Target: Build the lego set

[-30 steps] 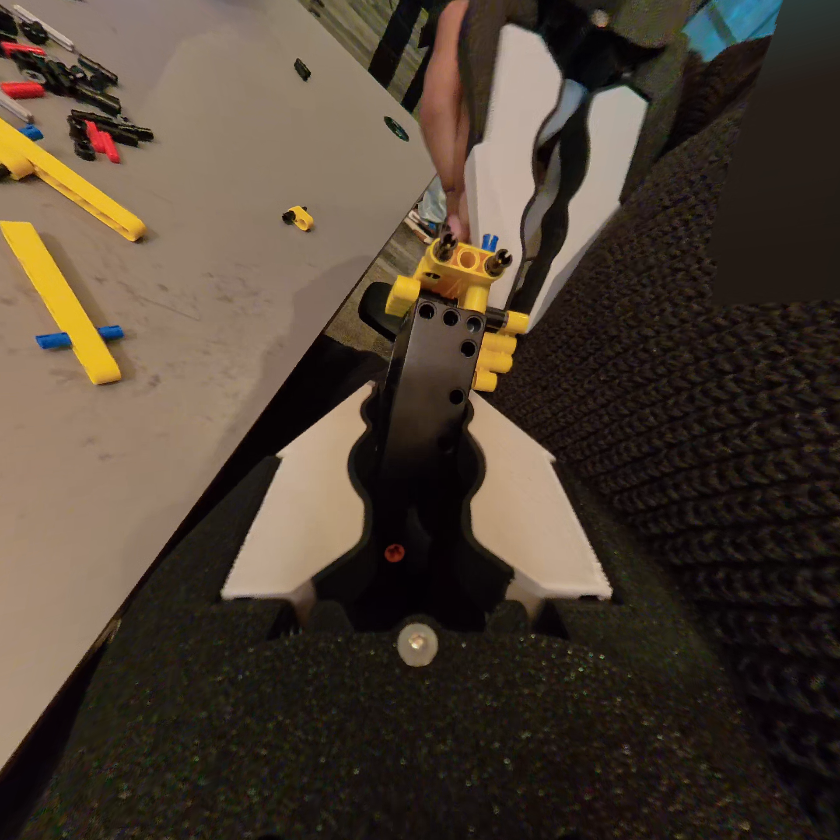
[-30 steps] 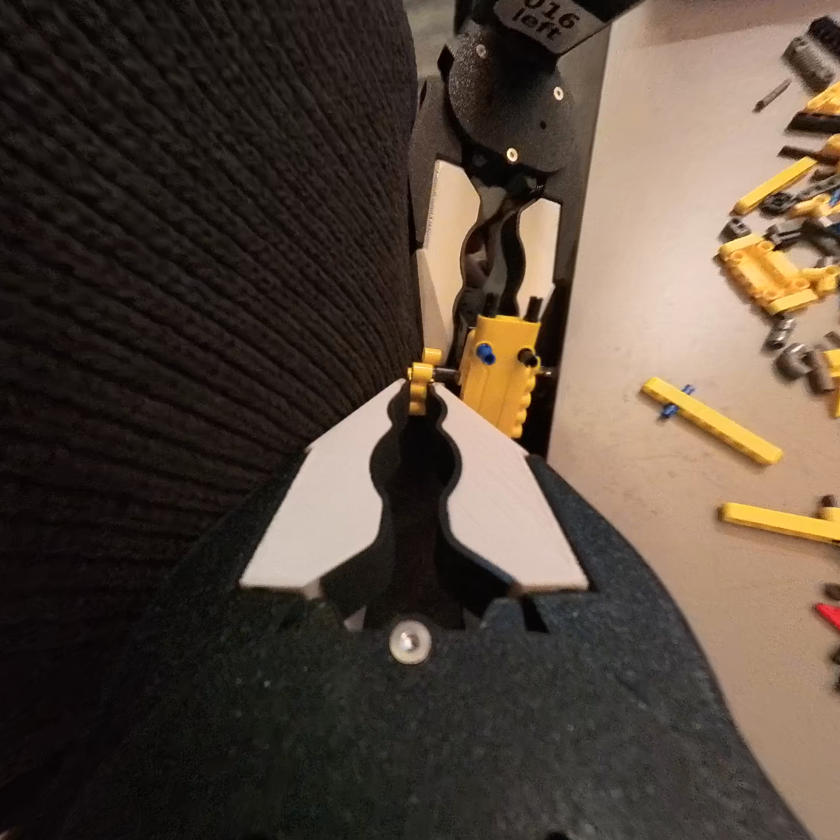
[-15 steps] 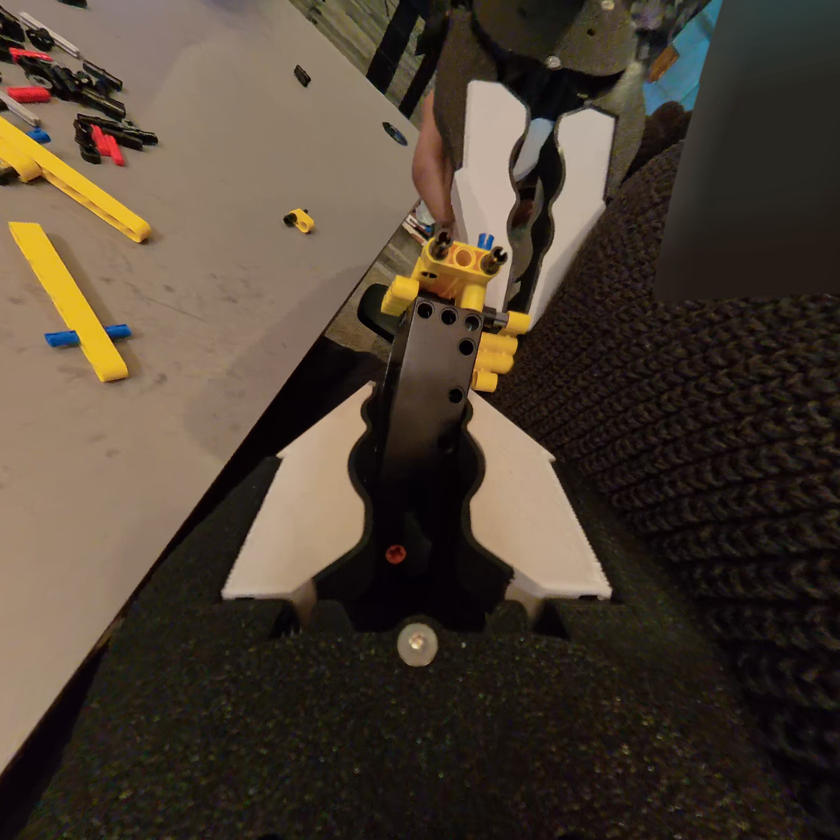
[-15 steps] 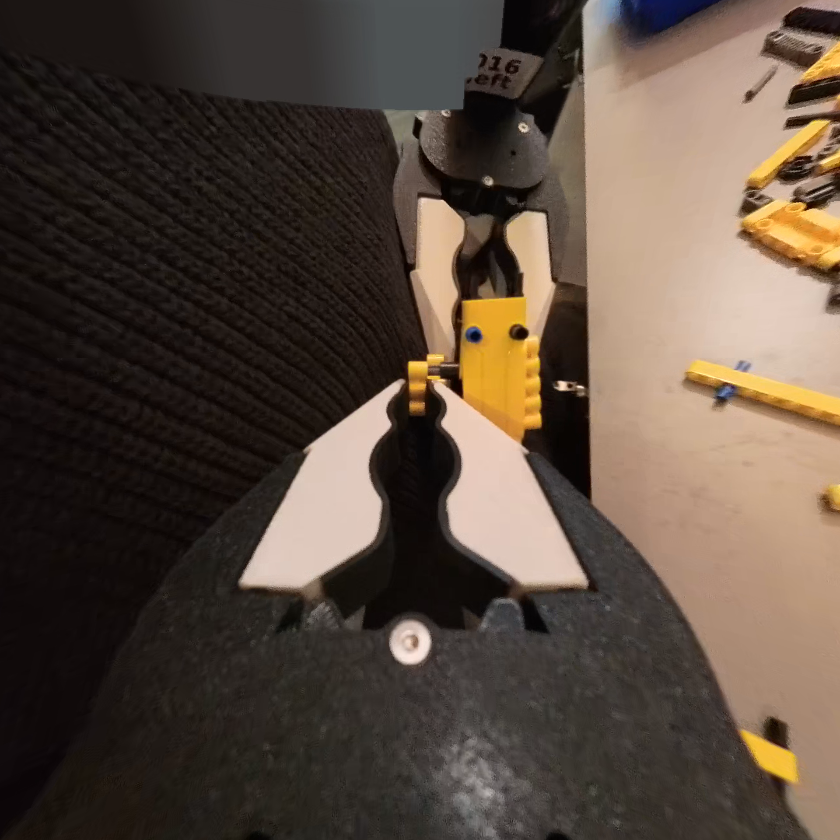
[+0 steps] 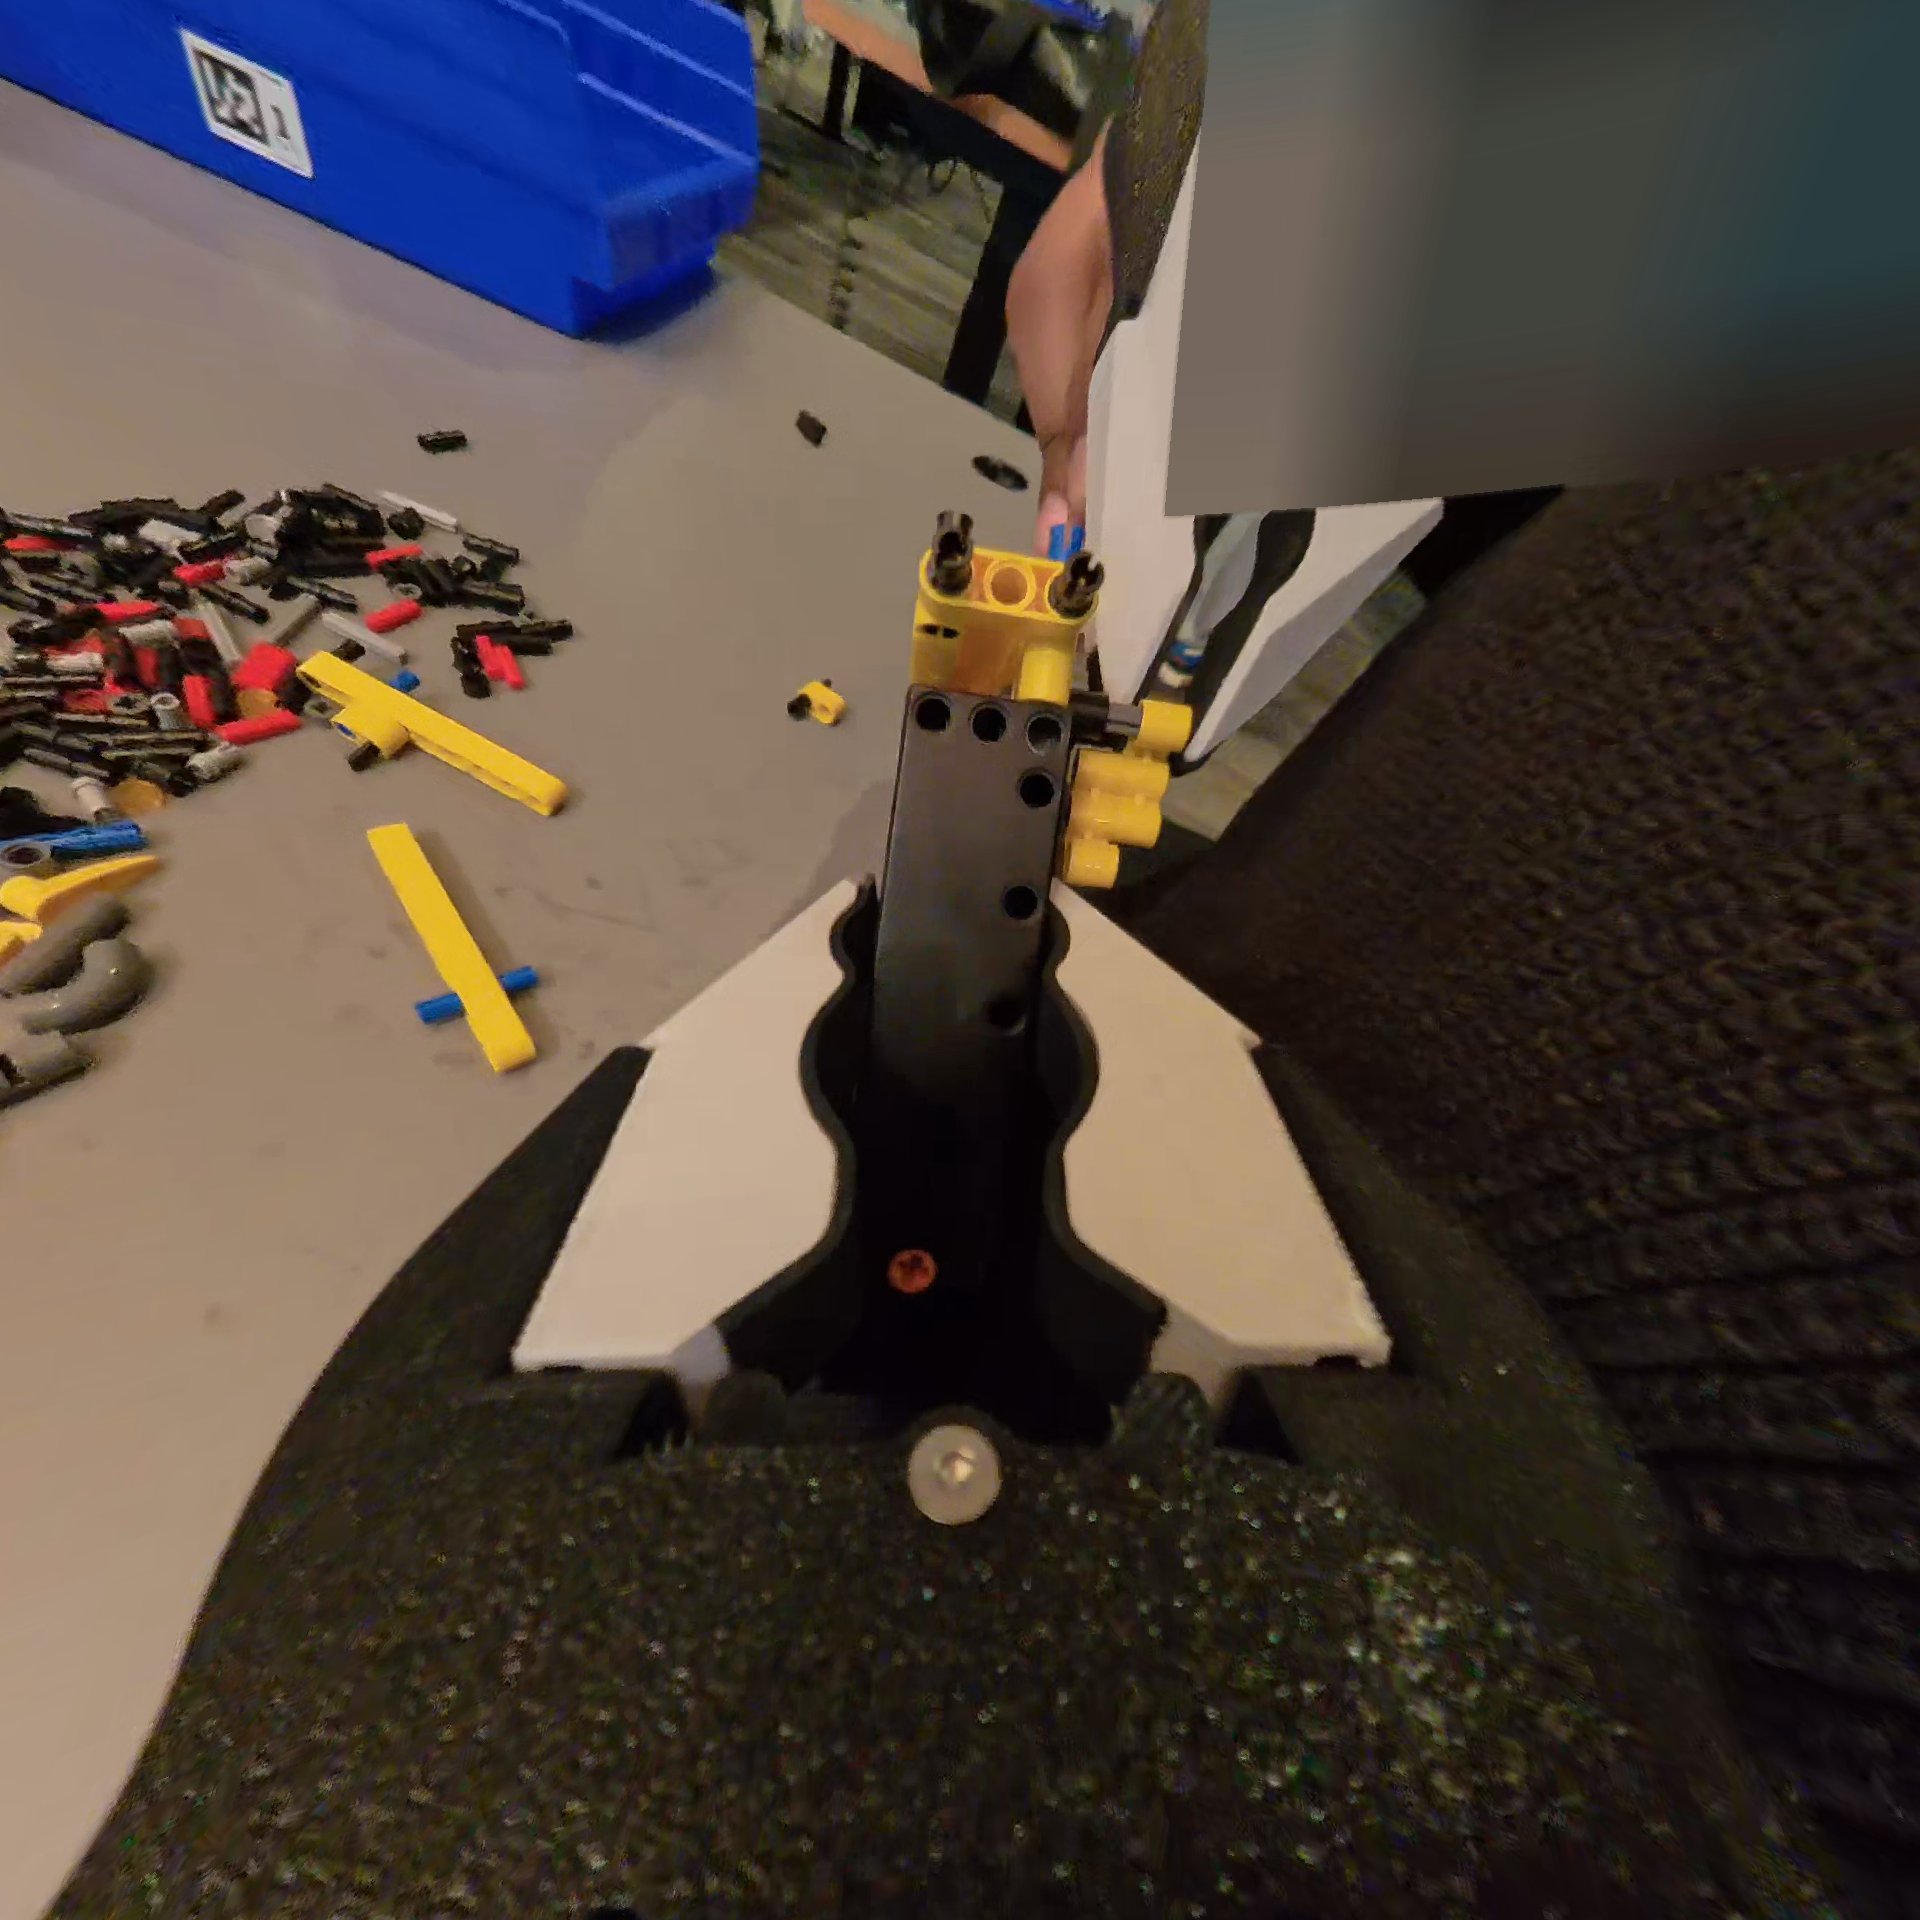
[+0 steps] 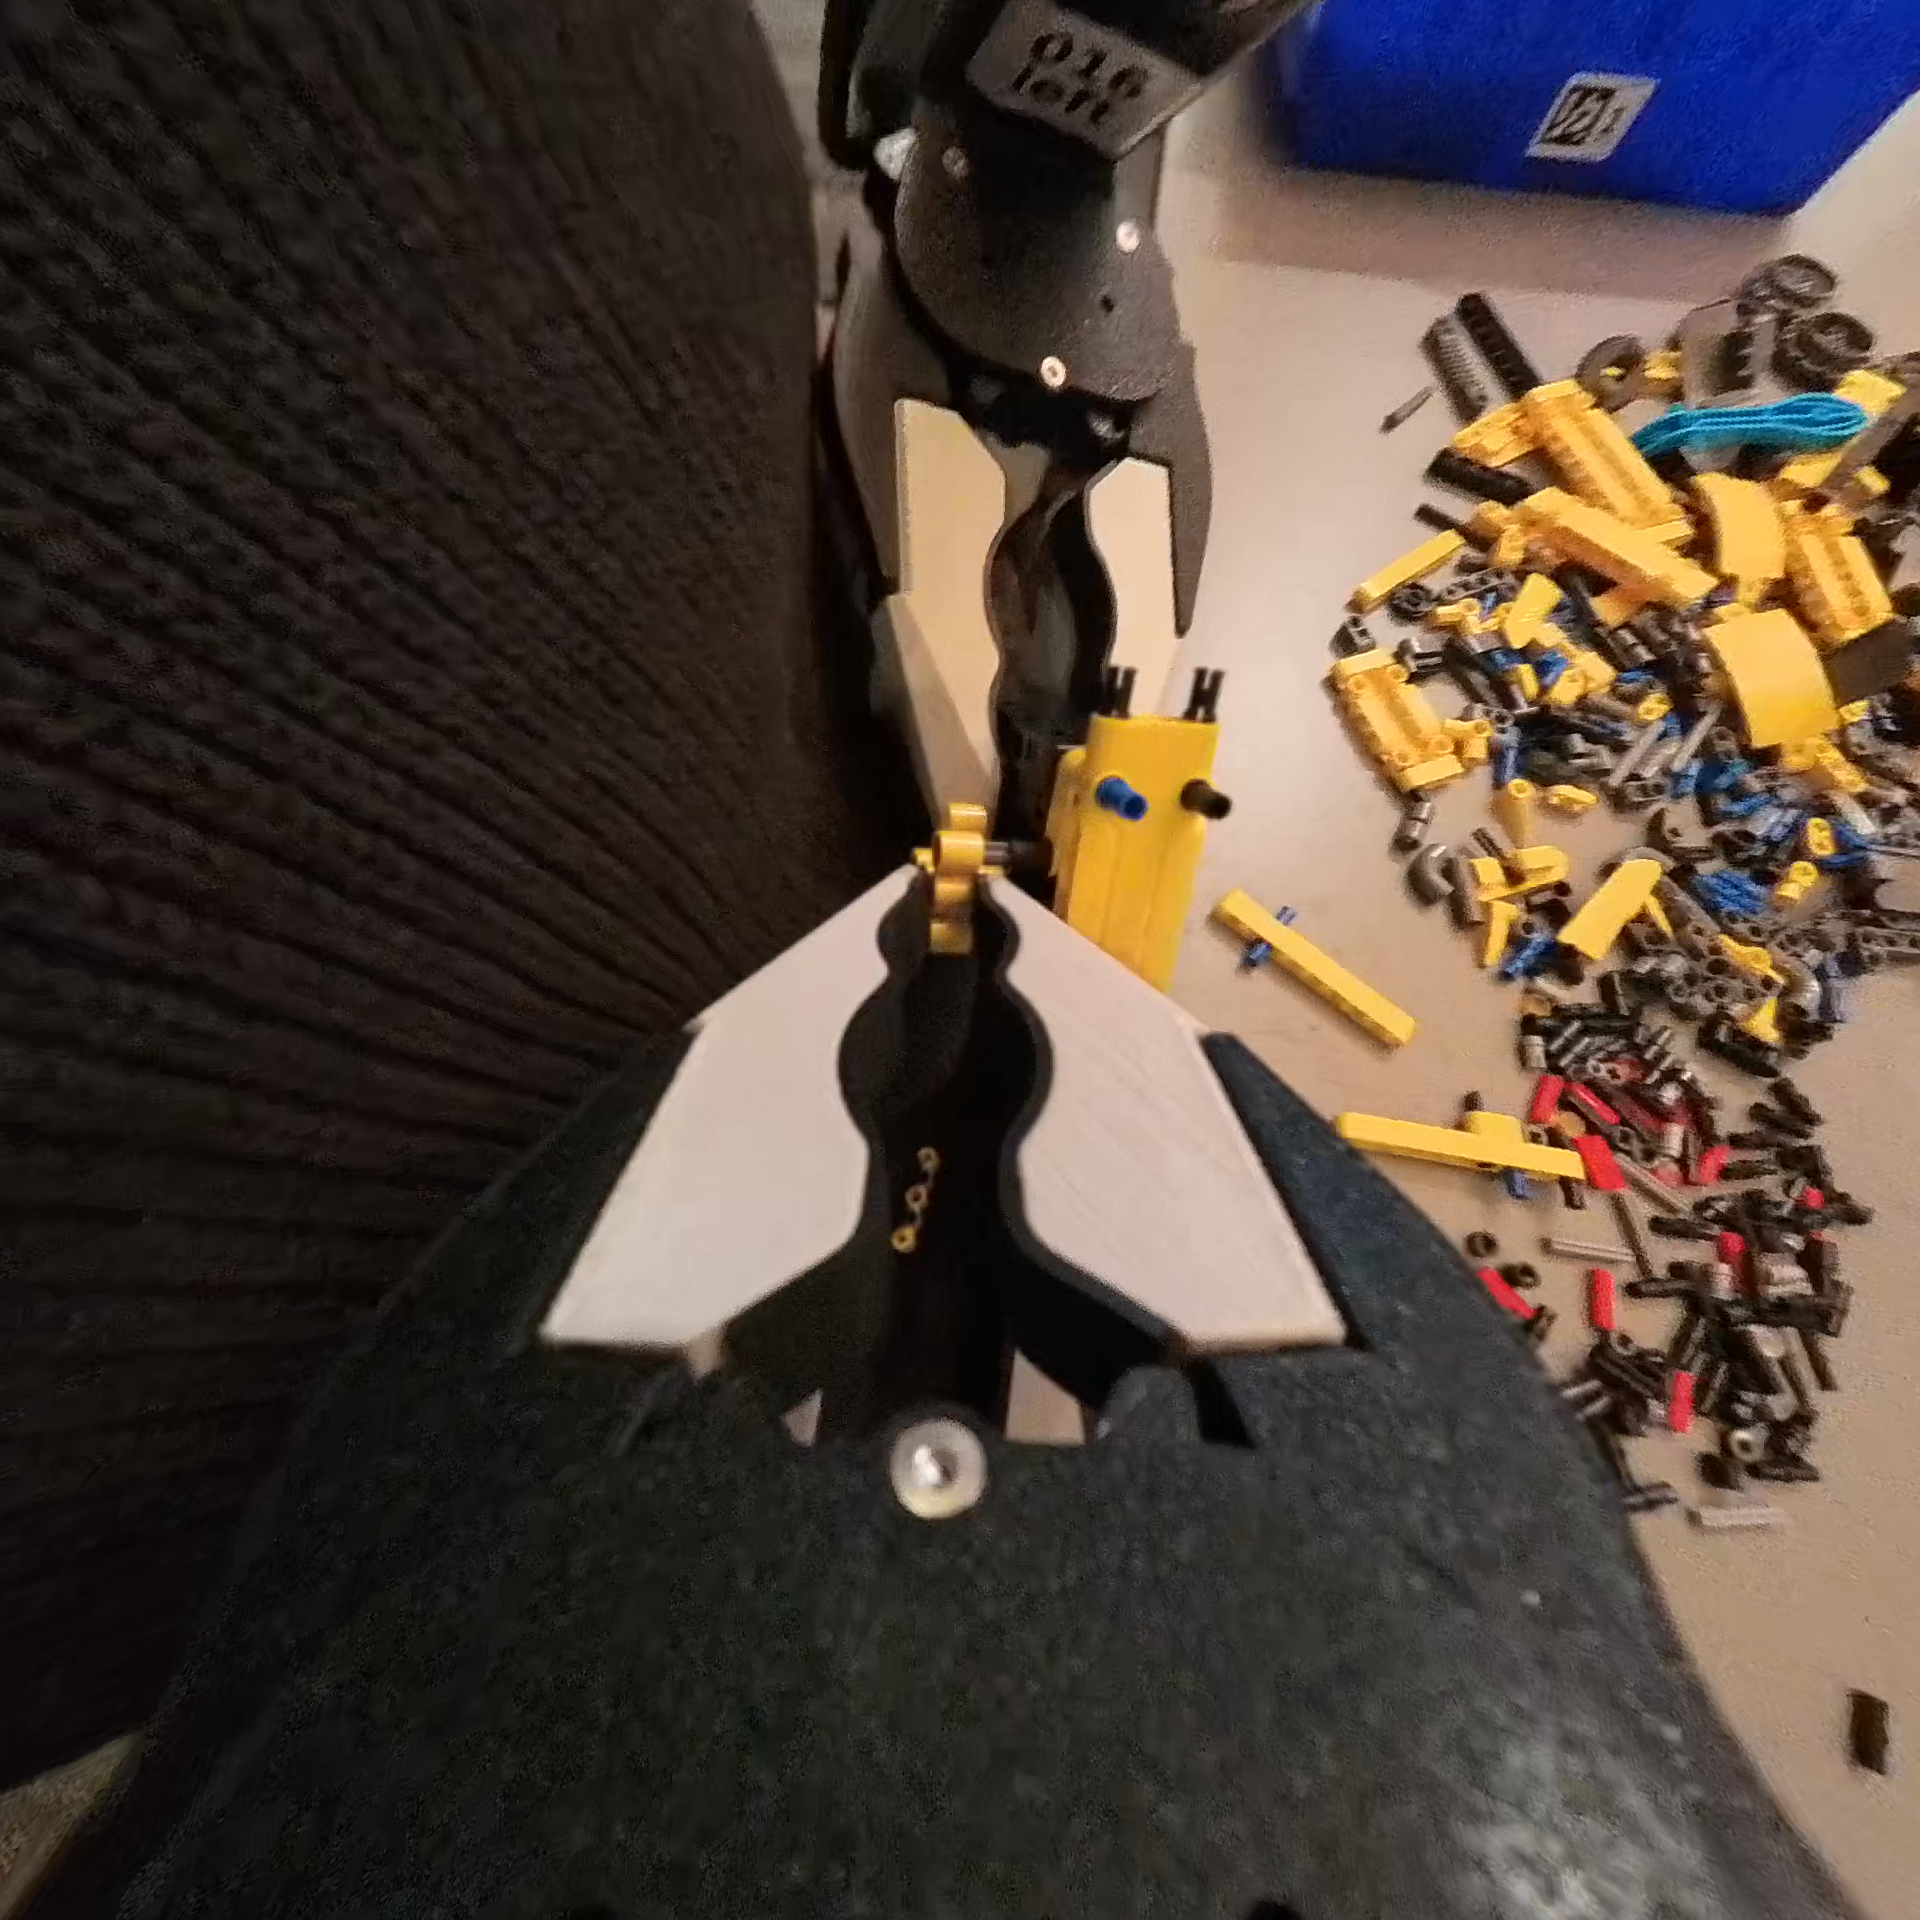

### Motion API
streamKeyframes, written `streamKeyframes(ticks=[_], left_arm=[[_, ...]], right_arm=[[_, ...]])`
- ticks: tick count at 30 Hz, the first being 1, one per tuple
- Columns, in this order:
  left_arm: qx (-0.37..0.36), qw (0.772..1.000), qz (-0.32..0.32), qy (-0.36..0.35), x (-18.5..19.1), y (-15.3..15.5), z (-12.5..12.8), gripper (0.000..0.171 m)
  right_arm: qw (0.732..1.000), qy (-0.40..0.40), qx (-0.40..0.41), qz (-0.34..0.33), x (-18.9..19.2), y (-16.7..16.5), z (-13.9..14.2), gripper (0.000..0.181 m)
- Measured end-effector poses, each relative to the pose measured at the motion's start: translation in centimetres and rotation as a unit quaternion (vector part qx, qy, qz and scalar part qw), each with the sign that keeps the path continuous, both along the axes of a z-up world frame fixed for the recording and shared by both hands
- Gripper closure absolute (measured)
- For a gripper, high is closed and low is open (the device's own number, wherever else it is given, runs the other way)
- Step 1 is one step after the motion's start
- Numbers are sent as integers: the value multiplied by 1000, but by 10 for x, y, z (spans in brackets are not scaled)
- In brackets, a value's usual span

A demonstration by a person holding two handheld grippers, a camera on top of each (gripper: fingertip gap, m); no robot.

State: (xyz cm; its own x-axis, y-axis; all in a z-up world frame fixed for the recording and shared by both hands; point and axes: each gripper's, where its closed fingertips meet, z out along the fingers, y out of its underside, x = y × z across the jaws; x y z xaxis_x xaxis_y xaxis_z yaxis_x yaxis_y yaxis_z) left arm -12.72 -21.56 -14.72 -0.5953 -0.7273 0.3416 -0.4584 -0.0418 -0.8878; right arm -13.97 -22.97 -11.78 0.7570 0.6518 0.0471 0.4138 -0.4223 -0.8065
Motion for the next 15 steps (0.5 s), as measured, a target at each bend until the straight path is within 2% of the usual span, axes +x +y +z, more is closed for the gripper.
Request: streamKeyframes(ticks=[2,8,13,15], left_arm=[[-4,1000,-6,-8,1,0,1,145],[39,998,-21,-46,-9,-4,-7,145],[34,996,17,-79,-18,9,0,146],[24,995,31,-96,-25,15,5,146]], right_arm=[[1000,18,6,-13,1,1,2,173],[997,5,45,-58,-7,-5,-6,172],[989,56,63,-125,0,-30,12,160],[984,66,50,-160,6,-46,7,158]])
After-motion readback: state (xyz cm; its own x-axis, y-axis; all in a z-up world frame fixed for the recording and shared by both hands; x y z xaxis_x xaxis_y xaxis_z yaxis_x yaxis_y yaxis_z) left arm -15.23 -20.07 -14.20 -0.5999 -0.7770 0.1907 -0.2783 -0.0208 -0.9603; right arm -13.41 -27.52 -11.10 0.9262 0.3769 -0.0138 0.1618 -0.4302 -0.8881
